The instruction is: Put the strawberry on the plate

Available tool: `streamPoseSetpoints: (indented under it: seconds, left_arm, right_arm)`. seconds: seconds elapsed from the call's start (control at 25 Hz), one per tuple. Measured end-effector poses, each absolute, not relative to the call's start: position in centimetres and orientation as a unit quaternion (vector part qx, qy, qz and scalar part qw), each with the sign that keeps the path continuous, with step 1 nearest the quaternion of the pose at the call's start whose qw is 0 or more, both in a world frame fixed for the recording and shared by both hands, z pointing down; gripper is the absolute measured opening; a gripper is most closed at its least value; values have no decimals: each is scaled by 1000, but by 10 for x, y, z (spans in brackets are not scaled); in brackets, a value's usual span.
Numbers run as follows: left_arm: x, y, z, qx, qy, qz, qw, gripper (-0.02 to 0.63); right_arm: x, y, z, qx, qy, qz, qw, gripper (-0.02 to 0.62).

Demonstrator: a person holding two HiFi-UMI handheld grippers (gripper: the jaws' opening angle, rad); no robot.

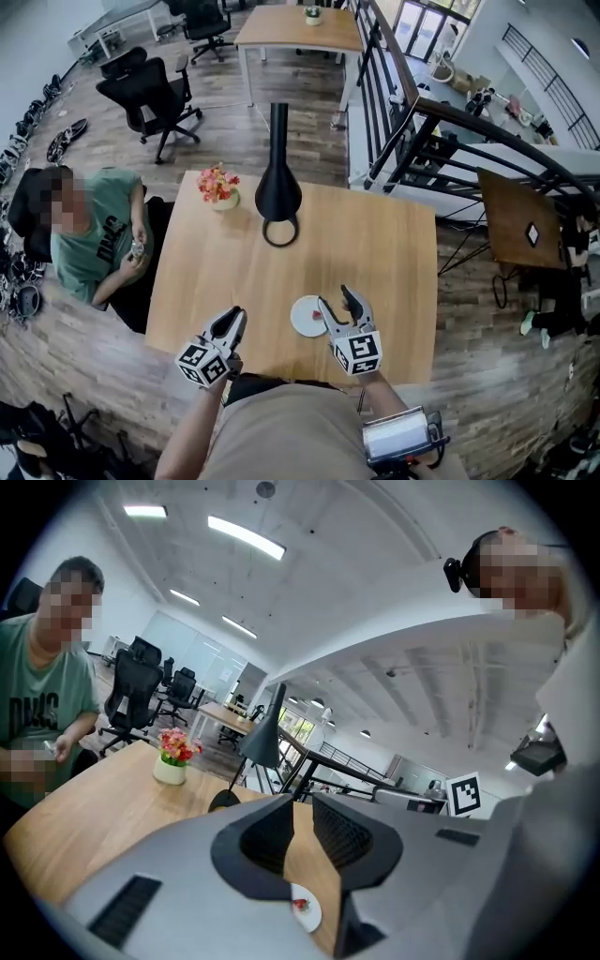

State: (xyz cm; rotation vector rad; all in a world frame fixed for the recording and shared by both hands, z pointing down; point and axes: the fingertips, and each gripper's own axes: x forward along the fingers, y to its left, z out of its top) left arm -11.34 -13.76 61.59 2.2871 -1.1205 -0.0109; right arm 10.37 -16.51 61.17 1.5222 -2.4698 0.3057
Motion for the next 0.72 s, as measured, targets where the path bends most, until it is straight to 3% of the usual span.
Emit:
streamPoseSetpoints:
  seconds: [0.32, 0.44, 0.72]
  left_arm:
    - [-132, -149, 558, 900, -351, -16, 258, 48]
    - [-136, -158, 533, 918, -321, -25, 231, 48]
    - [-149, -170, 504, 946, -271, -27, 178, 48]
  right_arm:
    - [87, -149, 513, 558, -825, 51, 71, 247]
    - [82, -142, 480, 574, -817, 32, 53, 213]
    - [68, -122, 446, 614, -787, -22, 49, 213]
